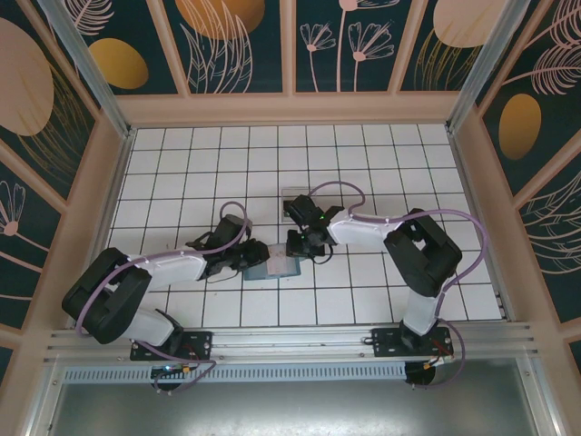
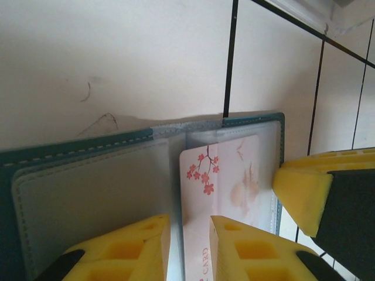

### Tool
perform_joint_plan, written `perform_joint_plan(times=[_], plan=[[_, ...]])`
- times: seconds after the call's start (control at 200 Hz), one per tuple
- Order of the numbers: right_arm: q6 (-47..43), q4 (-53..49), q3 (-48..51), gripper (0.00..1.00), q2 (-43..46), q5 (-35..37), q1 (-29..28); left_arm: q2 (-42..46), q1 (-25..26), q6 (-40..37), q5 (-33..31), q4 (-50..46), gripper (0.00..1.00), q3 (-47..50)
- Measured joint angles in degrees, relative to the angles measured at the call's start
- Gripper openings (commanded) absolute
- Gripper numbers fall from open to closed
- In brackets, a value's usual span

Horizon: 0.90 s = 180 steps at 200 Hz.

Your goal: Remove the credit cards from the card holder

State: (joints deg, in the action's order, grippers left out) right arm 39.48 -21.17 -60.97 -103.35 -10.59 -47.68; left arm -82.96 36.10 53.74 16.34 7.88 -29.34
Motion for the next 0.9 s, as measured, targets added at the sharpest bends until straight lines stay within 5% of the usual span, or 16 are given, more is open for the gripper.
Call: perform_joint_plan(times=[0.901], plan=[[0.02,0.90,0.39,0.16,-0.02,-0.28,0.00,-1.53,-1.29,3.56,6.38,11.21,0.19,4.09]])
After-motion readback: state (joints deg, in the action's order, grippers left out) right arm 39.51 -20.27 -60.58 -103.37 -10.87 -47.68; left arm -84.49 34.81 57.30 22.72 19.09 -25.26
